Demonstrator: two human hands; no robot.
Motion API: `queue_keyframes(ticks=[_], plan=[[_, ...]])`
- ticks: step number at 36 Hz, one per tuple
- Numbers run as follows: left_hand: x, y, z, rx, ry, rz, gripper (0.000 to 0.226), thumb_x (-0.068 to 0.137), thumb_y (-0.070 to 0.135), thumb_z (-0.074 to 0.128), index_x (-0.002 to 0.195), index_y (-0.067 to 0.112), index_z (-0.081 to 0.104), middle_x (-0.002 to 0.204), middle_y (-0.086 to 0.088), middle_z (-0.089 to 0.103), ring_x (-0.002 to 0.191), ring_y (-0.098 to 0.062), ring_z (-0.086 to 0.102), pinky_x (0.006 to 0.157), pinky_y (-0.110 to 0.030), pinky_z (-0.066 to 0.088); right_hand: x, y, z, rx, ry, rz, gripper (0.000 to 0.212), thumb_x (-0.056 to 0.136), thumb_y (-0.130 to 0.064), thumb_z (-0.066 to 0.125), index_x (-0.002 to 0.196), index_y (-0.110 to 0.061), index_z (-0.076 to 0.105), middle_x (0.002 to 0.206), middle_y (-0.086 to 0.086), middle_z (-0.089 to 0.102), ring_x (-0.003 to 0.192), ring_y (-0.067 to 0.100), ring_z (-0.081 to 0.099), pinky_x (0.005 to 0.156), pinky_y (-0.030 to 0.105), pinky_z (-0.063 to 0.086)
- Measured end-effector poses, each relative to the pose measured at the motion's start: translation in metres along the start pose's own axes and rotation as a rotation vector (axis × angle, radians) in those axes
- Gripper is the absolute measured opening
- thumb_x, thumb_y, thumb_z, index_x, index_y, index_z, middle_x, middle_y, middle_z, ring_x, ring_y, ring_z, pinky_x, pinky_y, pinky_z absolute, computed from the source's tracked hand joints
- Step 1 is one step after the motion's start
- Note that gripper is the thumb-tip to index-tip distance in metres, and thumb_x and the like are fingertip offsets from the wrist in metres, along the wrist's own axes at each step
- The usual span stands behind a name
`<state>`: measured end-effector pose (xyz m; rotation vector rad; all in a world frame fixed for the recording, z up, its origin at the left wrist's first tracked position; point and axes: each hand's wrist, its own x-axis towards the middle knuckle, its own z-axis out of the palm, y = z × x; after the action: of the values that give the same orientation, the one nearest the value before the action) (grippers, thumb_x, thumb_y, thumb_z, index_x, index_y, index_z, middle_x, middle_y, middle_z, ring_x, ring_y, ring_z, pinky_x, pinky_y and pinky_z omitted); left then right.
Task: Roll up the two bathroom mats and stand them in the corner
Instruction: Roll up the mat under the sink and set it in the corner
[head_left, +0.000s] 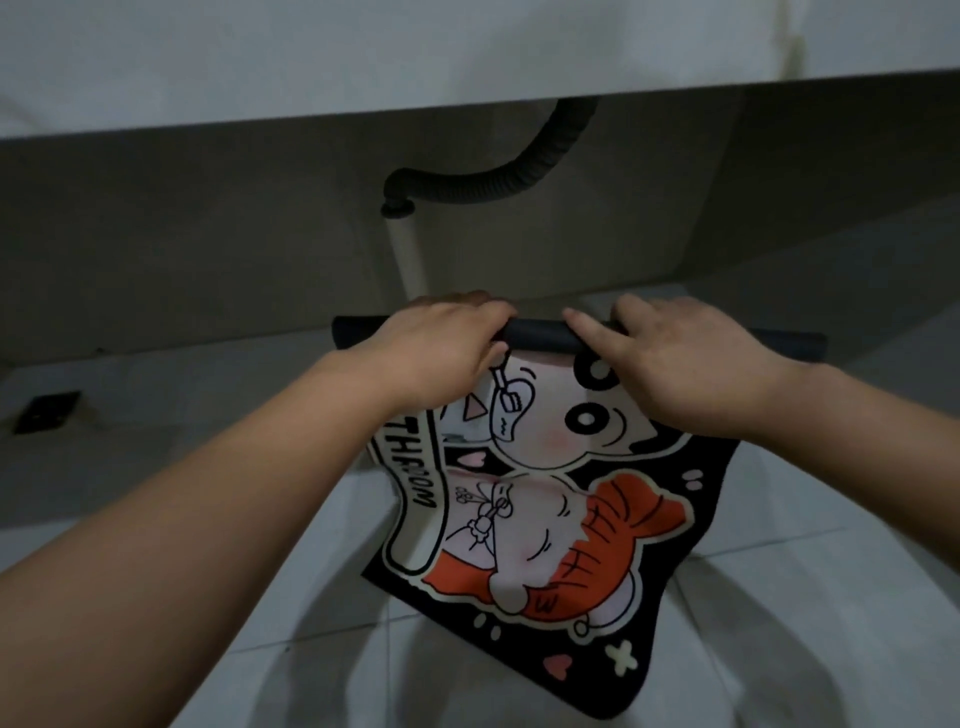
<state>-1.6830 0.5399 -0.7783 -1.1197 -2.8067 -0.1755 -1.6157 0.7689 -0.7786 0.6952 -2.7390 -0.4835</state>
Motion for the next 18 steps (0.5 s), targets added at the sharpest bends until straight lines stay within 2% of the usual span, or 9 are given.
queue_keyframes(ticks=[4,6,8,11,13,15,16,18], plan=[[0.000,0.000,0.000,-0.002,-0.007,-0.032,0.016,0.091,0.035,0.051,0.103,0.026,0.046,0.093,0.003,0.055,0.081,-0.018,0.053,0.066,-0.032,0.040,0.002,-0.002,-0.006,0.170,0.020,0.048,0.032,0.081,-0.017,0.059,0.112,-0.008,0.057,0.081,0.013,0.056,0.062,0.034,0.055,0.048,0.035,0.040],[0.000,0.003,0.001,0.007,-0.007,-0.032,0.014,0.088,0.029,0.053,0.095,0.026,0.041,0.084,0.004,0.052,0.075,-0.019,0.049,0.064,-0.032,0.038,0.003,-0.002,-0.006,0.214,0.030,0.070,0.022,0.078,-0.017,0.062,0.096,-0.007,0.055,0.079,0.012,0.056,0.060,0.035,0.055,0.046,0.036,0.040],[0.001,0.006,0.003,0.009,-0.012,-0.018,0.016,0.087,0.022,0.053,0.095,0.024,0.039,0.079,0.003,0.051,0.072,-0.021,0.049,0.061,-0.031,0.036,0.003,-0.002,-0.007,0.239,0.028,0.094,0.021,0.077,-0.016,0.064,0.088,-0.009,0.048,0.075,0.008,0.050,0.057,0.031,0.049,0.047,0.034,0.035],[0.003,0.007,0.005,-0.014,-0.023,-0.028,0.021,0.089,0.015,0.051,0.097,0.024,0.033,0.071,0.005,0.047,0.065,-0.020,0.046,0.057,-0.031,0.029,0.007,-0.004,-0.009,0.315,-0.057,0.168,0.024,0.084,-0.015,0.058,0.092,-0.015,0.036,0.075,-0.001,0.041,0.061,0.023,0.042,0.053,0.035,0.033],[0.003,0.005,0.009,-0.008,-0.017,0.001,0.025,0.091,0.018,0.050,0.107,0.025,0.033,0.079,0.002,0.057,0.067,-0.021,0.050,0.058,-0.031,0.030,0.010,-0.003,-0.008,0.338,-0.141,0.185,0.032,0.087,-0.018,0.056,0.113,-0.015,0.038,0.070,-0.002,0.045,0.058,0.020,0.045,0.052,0.035,0.038],[0.001,0.002,0.015,-0.027,-0.028,0.027,0.034,0.093,0.028,0.050,0.123,0.028,0.032,0.094,0.001,0.063,0.077,-0.022,0.057,0.063,-0.031,0.036,0.013,-0.002,-0.007,0.305,-0.190,0.158,0.051,0.091,-0.032,0.054,0.134,-0.018,0.030,0.069,-0.003,0.045,0.058,0.016,0.044,0.051,0.033,0.038],[0.001,0.001,0.017,-0.044,-0.038,0.036,0.035,0.094,0.035,0.050,0.125,0.031,0.034,0.096,0.003,0.063,0.082,-0.021,0.059,0.065,-0.031,0.038,0.014,-0.002,-0.007,0.284,-0.191,0.127,0.051,0.092,-0.043,0.050,0.134,-0.020,0.032,0.070,-0.004,0.045,0.059,0.015,0.043,0.053,0.033,0.037],[-0.001,0.000,0.017,-0.078,-0.053,0.046,0.030,0.092,0.048,0.048,0.118,0.035,0.041,0.094,0.010,0.059,0.086,-0.017,0.058,0.068,-0.031,0.040,0.015,-0.004,-0.009,0.281,-0.165,0.053,0.045,0.091,-0.059,0.036,0.119,-0.024,0.044,0.069,-0.008,0.045,0.056,0.012,0.039,0.056,0.033,0.034]])
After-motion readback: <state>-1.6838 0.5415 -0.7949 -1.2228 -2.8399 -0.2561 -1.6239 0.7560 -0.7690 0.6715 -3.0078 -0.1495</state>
